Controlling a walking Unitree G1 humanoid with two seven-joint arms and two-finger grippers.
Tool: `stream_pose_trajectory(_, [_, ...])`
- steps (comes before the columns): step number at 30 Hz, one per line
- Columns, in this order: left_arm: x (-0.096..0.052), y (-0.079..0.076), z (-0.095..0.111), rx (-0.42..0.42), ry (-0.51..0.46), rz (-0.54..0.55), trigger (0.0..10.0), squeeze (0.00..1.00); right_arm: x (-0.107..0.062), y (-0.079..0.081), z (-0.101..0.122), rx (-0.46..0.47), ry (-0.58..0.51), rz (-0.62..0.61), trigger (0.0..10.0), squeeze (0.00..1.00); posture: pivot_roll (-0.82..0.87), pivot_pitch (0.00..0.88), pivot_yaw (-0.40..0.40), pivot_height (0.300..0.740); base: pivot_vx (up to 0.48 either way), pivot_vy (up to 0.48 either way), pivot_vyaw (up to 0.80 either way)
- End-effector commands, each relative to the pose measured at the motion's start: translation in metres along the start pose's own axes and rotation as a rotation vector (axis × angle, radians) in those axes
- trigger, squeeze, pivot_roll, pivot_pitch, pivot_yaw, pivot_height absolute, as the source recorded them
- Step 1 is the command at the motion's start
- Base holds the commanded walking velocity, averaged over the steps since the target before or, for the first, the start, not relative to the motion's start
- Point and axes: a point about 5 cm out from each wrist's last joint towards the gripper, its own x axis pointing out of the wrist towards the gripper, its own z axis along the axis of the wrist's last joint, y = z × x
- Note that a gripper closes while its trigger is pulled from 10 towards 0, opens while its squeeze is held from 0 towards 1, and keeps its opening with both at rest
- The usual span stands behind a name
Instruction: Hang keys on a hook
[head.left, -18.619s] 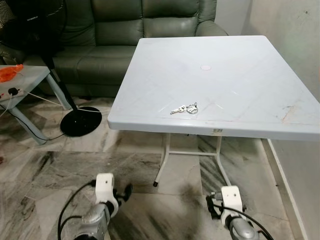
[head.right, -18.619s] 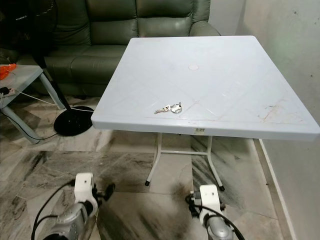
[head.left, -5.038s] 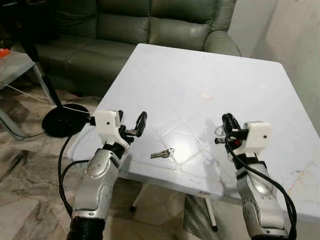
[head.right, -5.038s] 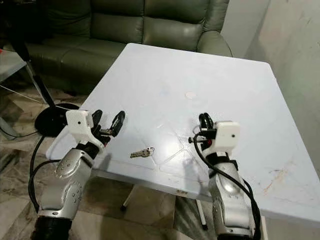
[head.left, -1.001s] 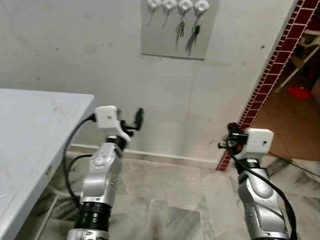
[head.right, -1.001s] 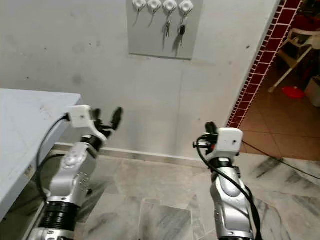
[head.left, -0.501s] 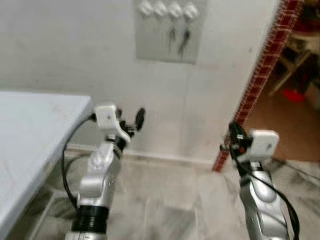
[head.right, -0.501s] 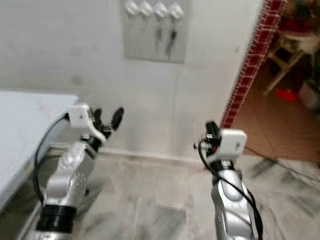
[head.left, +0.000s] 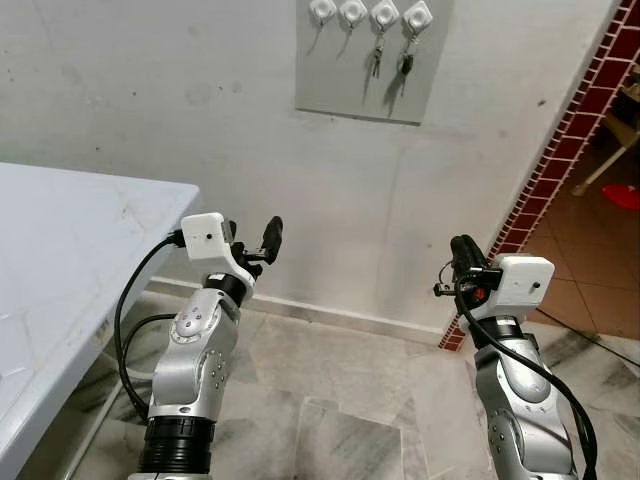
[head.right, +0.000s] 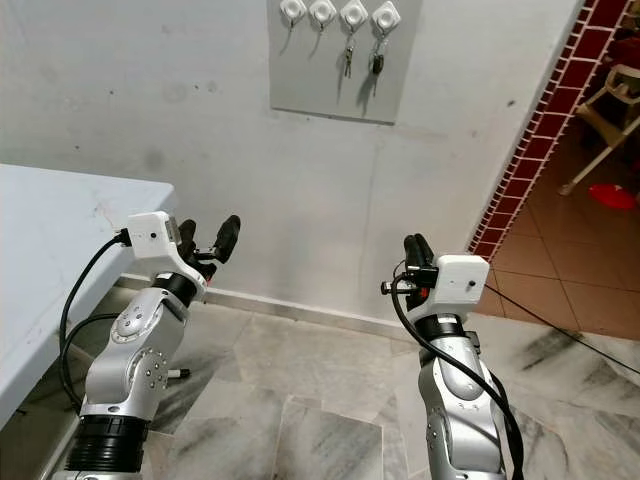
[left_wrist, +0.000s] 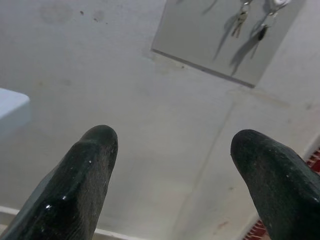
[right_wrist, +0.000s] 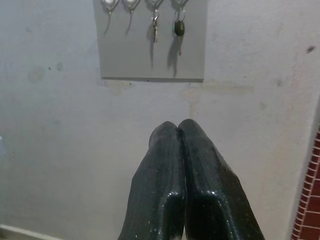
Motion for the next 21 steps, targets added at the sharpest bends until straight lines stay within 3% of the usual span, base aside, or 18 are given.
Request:
stream_pose_trajectory(1, [-0.001, -0.005, 0.004, 0.041, -0.022, -0.016, 10.0, 0.0, 0.001, 0.0, 0.01, 0.002, -0.034, 0.017, 10.0, 0.0, -0.01, 0.0, -0.019, 0.74, 0.0, 0.0, 0.0])
stream_pose_trajectory(7, [-0.007, -0.004, 0.015, 0.12, -0.066, -0.073, 10.0, 0.0, 0.0, 0.0, 0.023, -0.02, -0.089, 0.044, 10.0, 0.0, -0.01, 0.0, -0.023, 0.74, 0.0, 0.0, 0.0])
stream_pose_trajectory(10, [-0.01, -0.003, 0.018, 0.118, -0.075, -0.114, 10.0, 0.0, 0.001, 0.0, 0.028, -0.019, -0.104, 0.055, 10.0, 0.0, -0.01, 0.0, -0.023, 0.74, 0.0, 0.0, 0.0])
stream_pose_trajectory(13, [-0.018, -0.002, 0.03, 0.174, -0.109, -0.182, 10.0, 0.0, 0.0, -0.004, 0.043, -0.065, -0.145, 0.08, 10.0, 0.0, -0.01, 0.0, -0.021, 0.74, 0.0, 0.0, 0.0])
stream_pose_trajectory(17, [-0.024, -0.003, 0.031, 0.185, -0.106, -0.2, 10.0, 0.0, -0.006, -0.005, 0.043, -0.061, -0.14, 0.075, 10.0, 0.0, -0.01, 0.0, -0.021, 0.74, 0.0, 0.0, 0.0])
stream_pose_trajectory(21, [-0.031, -0.002, 0.019, 0.156, -0.069, -0.2, 10.0, 0.0, -0.015, -0.004, 0.03, -0.044, -0.096, 0.057, 10.0, 0.0, -0.01, 0.0, -0.019, 0.74, 0.0, 0.0, 0.0])
